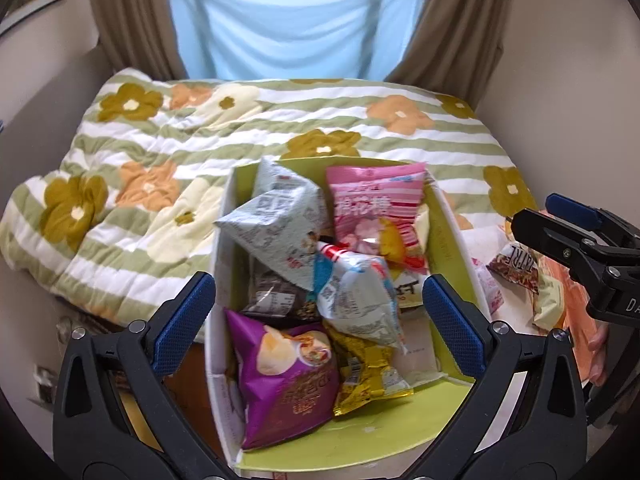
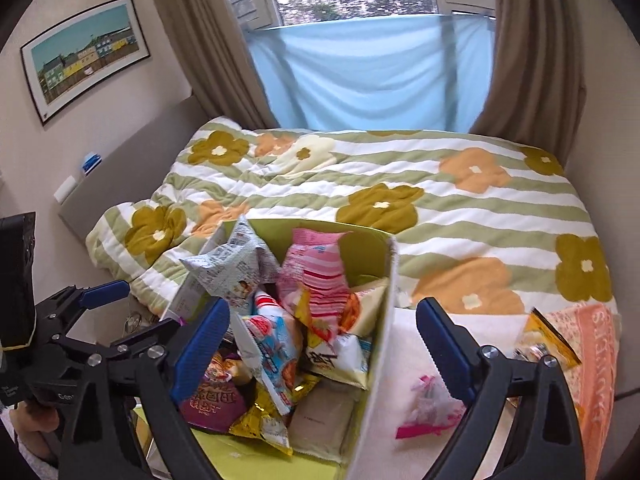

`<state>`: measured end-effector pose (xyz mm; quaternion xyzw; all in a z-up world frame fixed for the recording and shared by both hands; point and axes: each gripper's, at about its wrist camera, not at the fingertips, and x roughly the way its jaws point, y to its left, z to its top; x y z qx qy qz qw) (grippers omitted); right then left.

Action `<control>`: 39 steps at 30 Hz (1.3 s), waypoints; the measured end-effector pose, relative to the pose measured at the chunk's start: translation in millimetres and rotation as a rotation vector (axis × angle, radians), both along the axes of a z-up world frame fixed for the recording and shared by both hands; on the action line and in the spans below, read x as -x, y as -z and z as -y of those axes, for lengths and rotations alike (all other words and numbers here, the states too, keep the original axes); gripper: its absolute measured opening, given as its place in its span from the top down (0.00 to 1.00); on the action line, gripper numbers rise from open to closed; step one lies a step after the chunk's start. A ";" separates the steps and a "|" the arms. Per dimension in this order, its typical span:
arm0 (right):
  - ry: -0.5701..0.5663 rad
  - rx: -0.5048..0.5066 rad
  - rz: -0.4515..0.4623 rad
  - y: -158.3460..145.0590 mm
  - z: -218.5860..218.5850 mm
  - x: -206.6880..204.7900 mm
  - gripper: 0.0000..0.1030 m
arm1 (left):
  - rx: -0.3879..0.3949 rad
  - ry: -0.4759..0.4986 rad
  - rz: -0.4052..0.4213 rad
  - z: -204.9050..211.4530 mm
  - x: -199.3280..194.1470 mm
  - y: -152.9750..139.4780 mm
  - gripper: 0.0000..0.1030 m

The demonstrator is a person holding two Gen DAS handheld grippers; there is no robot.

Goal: Organize snacks
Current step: 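Grasp the TARE bag with the left gripper while the right grasps the cream-orange bag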

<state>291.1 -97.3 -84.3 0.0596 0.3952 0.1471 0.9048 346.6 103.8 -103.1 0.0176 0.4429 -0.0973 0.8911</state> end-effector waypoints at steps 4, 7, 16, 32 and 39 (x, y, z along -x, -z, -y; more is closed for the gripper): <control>0.085 0.014 -0.003 -4.1 28.8 15.7 0.10 | 0.019 0.078 0.009 28.5 5.2 -4.8 0.00; 0.139 0.018 -0.004 -6.7 53.6 28.1 0.10 | 0.043 0.116 0.014 51.6 8.7 -9.1 0.00; 0.264 -0.005 -0.084 18.0 152.0 60.0 0.10 | 0.053 0.228 -0.006 150.6 16.8 -5.5 0.00; 0.425 -0.105 -0.232 105.7 268.4 95.8 0.07 | -0.055 0.442 -0.153 339.5 -12.3 62.1 0.00; 0.433 -0.139 -0.303 141.8 270.5 87.4 0.01 | -0.133 0.509 -0.245 380.5 -40.7 116.2 0.00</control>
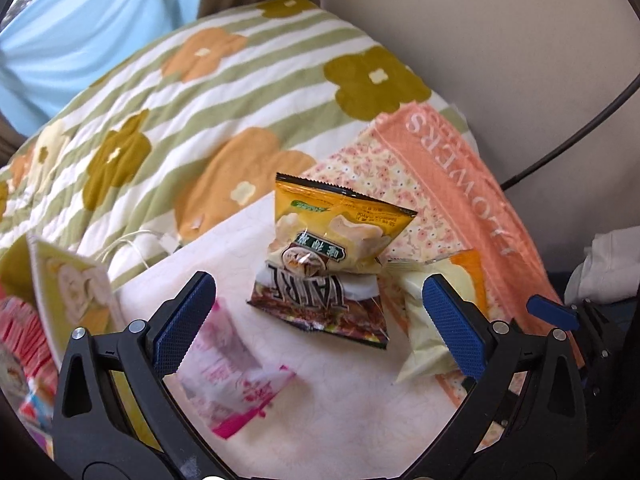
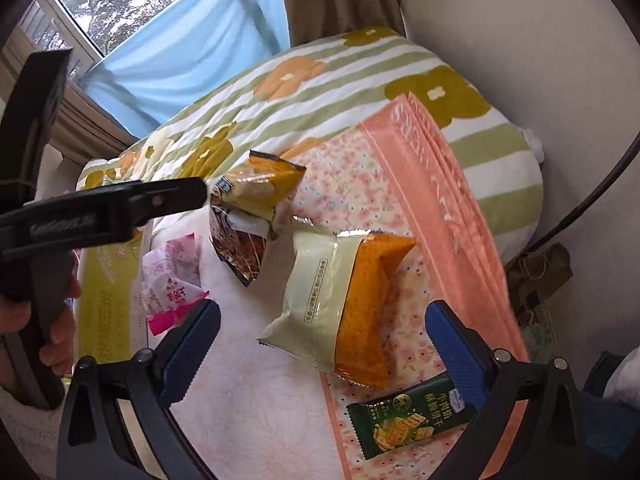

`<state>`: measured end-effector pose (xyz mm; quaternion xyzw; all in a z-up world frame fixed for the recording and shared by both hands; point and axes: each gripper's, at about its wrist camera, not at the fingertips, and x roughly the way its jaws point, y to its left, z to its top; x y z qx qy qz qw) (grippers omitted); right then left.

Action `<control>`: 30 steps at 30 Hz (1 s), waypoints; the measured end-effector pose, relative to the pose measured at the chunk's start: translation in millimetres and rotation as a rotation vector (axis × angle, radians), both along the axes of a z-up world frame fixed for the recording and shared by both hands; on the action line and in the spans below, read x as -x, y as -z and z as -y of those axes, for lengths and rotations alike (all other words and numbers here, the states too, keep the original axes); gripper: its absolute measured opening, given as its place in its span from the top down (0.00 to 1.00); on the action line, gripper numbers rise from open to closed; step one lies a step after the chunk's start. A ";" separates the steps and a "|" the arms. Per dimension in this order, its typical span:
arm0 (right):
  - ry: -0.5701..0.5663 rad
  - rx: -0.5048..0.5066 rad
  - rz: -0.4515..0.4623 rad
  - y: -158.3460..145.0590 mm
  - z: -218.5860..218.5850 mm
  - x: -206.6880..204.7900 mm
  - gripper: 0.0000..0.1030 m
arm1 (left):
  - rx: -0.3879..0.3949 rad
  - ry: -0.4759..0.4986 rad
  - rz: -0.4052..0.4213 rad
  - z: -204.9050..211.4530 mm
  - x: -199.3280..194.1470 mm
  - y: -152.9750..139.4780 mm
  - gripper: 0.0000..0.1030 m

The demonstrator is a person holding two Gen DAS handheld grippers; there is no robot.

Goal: Organize snacks
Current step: 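Grasp the TARE bag with the left gripper while the right grasps the cream-orange bag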

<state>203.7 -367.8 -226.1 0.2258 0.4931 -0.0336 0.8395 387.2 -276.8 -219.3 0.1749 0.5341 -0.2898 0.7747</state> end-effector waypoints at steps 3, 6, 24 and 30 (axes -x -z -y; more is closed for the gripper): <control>0.003 -0.033 -0.053 16.4 1.8 -7.2 0.01 | -0.045 0.039 -0.025 13.0 -11.1 23.3 0.00; 0.011 -0.057 -0.113 29.6 3.3 -13.1 0.01 | -0.064 0.047 -0.052 17.7 -18.0 39.4 0.00; 0.057 -0.016 -0.146 41.5 1.1 -31.3 0.01 | -0.006 0.065 -0.123 14.3 -29.0 64.8 0.26; 0.055 -0.009 -0.141 43.9 -1.6 -35.7 0.02 | -0.030 0.064 -0.084 10.1 -24.2 58.1 0.37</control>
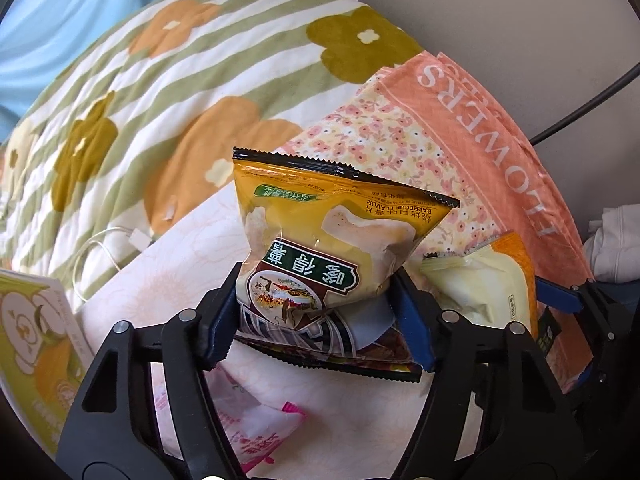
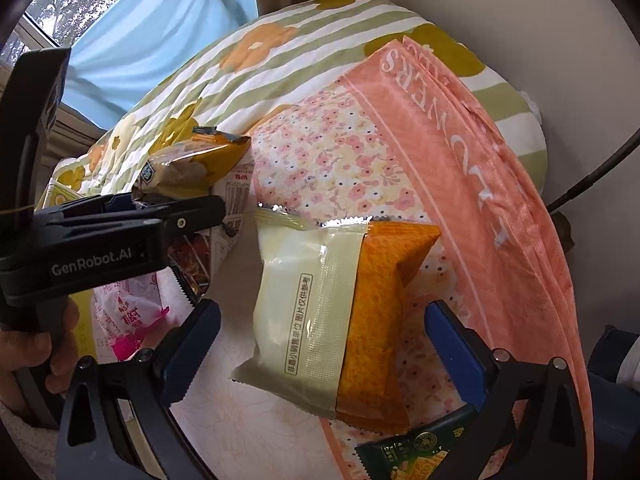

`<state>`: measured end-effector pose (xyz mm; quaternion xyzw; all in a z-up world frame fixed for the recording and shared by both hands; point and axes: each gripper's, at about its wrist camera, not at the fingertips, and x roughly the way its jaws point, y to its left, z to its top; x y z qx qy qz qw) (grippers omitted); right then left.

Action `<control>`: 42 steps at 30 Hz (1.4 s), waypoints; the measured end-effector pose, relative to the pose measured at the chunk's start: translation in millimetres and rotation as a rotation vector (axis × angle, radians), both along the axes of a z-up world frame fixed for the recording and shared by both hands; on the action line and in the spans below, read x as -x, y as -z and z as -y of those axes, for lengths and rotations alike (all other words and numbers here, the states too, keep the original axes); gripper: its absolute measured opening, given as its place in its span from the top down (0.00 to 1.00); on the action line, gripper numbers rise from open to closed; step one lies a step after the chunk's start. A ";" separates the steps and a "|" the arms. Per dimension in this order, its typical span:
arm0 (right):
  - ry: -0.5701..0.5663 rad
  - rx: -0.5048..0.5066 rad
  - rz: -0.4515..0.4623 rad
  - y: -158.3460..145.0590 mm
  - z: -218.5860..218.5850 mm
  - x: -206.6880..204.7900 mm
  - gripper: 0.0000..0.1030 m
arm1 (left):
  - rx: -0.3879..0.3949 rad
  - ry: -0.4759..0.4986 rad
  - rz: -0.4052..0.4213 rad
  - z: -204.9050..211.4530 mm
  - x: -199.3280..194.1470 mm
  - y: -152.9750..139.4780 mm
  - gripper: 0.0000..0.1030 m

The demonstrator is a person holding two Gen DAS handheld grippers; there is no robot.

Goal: Organize snacks
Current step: 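Grasp the TARE bag with the left gripper while the right grasps the cream-orange bag, then carry both bags into the box and open both grippers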

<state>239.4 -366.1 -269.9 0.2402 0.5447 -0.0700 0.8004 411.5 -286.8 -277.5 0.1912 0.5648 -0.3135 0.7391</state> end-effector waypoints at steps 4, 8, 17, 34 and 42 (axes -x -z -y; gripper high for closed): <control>0.011 0.001 -0.002 3.1 -0.9 -2.1 0.08 | -0.003 -0.019 0.021 -9.6 0.2 -7.5 0.37; 0.030 -0.014 -0.009 9.5 2.2 -2.1 0.19 | -0.018 -0.044 0.035 -17.2 3.1 -11.4 0.37; 0.036 -0.007 0.006 10.1 -1.2 -0.2 0.39 | -0.011 -0.078 0.039 -24.7 13.7 -20.0 0.37; -0.182 0.111 0.209 -104.2 -23.7 6.7 0.40 | 0.146 -0.292 0.190 -89.4 46.5 -143.4 0.37; -0.418 0.080 0.346 -159.6 -88.1 -16.0 0.40 | 0.165 -0.521 0.295 -187.9 63.8 -197.6 0.37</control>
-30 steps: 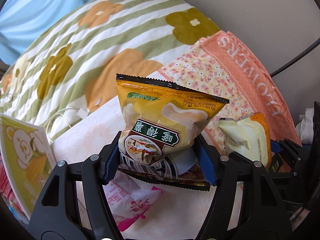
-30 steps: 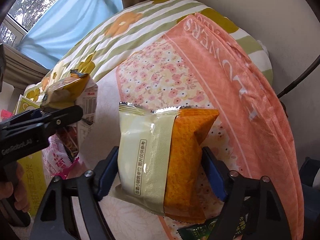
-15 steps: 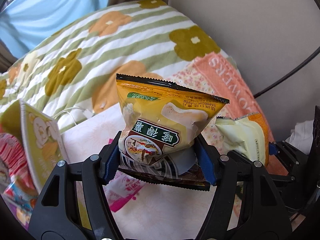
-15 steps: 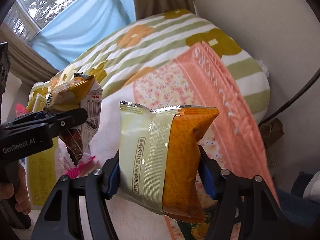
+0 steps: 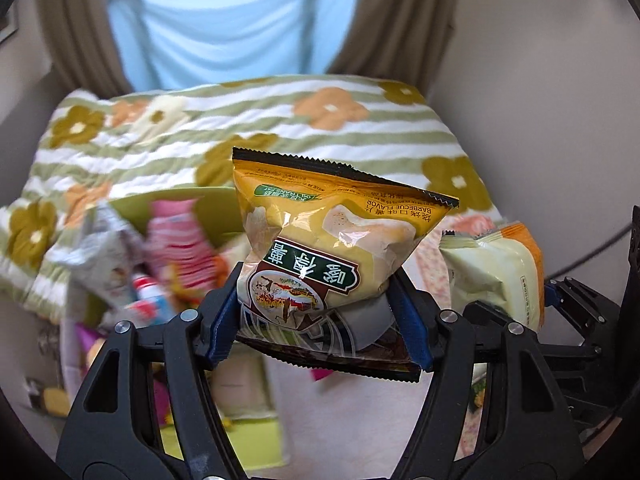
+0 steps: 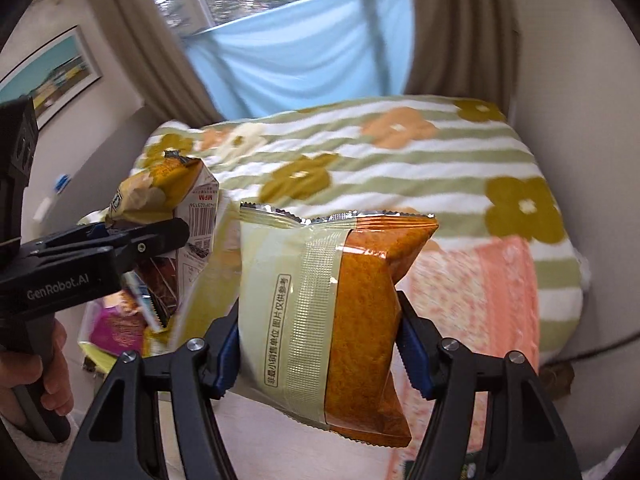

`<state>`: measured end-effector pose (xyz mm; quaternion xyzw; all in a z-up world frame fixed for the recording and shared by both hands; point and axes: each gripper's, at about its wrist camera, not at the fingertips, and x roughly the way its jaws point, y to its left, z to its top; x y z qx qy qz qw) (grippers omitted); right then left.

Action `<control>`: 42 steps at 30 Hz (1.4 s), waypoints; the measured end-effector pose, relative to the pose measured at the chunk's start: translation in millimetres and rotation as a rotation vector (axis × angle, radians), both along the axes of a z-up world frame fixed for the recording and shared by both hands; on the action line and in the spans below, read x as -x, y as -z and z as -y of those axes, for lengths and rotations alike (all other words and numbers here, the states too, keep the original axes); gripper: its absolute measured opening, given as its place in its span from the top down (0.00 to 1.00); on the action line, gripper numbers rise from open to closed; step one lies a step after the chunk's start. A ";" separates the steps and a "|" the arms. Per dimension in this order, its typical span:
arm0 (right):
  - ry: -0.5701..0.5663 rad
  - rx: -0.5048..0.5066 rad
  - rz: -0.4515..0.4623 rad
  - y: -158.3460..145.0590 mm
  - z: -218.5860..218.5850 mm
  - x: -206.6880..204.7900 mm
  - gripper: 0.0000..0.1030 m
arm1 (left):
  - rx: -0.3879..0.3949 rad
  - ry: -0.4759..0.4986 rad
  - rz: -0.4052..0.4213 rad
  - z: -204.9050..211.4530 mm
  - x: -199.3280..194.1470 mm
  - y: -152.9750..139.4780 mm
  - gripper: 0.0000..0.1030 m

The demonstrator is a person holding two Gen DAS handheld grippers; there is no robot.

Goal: Organize snacks
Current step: 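Carry both bags into the box and open both grippers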

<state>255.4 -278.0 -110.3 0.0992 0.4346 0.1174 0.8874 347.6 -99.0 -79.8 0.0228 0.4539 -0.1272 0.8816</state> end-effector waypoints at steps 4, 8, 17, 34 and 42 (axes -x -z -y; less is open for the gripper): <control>-0.102 0.000 0.055 -17.0 -45.2 -4.0 0.40 | -0.010 -0.106 0.034 -57.2 14.1 -12.8 0.37; -0.180 -0.017 0.081 -26.1 -94.6 -2.9 0.40 | -0.029 -0.158 0.033 -110.1 26.0 -11.1 0.37; -0.207 -0.039 0.042 -16.1 -165.7 2.1 0.40 | -0.031 -0.192 -0.063 -191.4 47.4 36.3 0.37; -0.133 -0.036 -0.032 -5.1 -185.5 8.5 0.40 | 0.032 -0.183 -0.084 -215.5 64.3 46.5 0.00; -0.145 -0.054 -0.075 10.2 -201.5 2.2 0.24 | 0.013 -0.195 -0.051 -227.0 70.2 34.3 0.00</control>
